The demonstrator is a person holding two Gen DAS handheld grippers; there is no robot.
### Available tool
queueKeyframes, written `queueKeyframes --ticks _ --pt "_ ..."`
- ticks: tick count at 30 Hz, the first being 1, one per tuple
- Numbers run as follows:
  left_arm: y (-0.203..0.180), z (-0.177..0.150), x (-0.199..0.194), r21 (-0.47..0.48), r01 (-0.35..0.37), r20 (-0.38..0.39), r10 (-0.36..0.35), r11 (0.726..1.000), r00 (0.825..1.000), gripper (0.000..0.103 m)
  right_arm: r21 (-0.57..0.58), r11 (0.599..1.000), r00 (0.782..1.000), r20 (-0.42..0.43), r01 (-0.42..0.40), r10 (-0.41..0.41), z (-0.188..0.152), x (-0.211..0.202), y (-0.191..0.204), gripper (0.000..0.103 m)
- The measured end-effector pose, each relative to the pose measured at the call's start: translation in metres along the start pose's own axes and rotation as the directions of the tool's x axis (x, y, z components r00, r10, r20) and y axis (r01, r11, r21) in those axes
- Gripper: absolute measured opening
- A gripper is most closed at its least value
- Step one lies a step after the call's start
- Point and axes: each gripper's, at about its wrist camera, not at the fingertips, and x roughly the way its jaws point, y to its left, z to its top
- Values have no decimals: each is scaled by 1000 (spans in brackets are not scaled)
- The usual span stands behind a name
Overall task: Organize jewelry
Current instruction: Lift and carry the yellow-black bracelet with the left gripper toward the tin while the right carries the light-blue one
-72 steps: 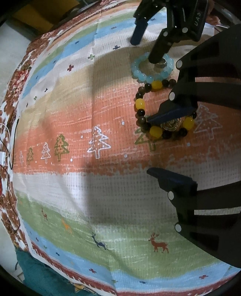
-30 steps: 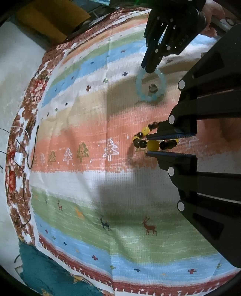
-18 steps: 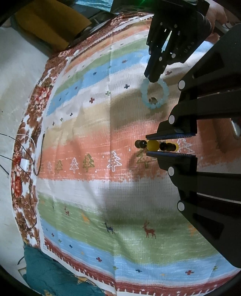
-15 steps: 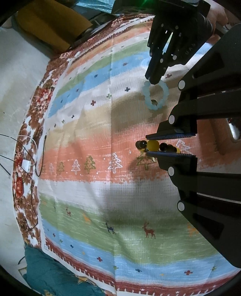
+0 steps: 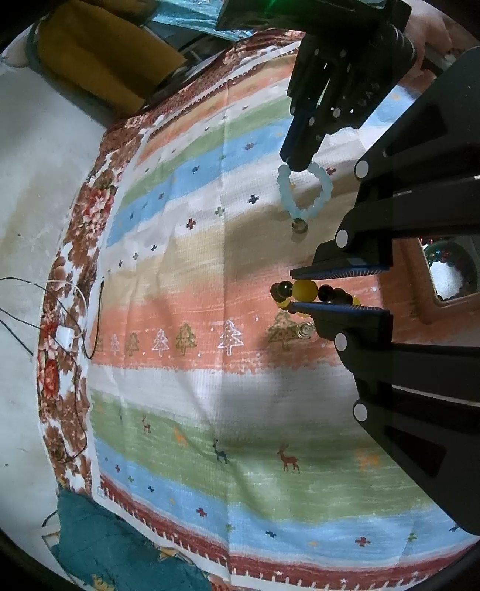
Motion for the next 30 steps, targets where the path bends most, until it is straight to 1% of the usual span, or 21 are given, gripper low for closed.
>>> queueKeyframes --ticks 15,30 --pt "-14 -11 -26 13 37 43 -37 999 998 11 -18 999 997 58 -42 43 -11 -36 12 12" --pt "-20 -28 -58 -4 85 102 -84 996 991 11 -45 997 993 99 -65 70 -27 -62 24 12"
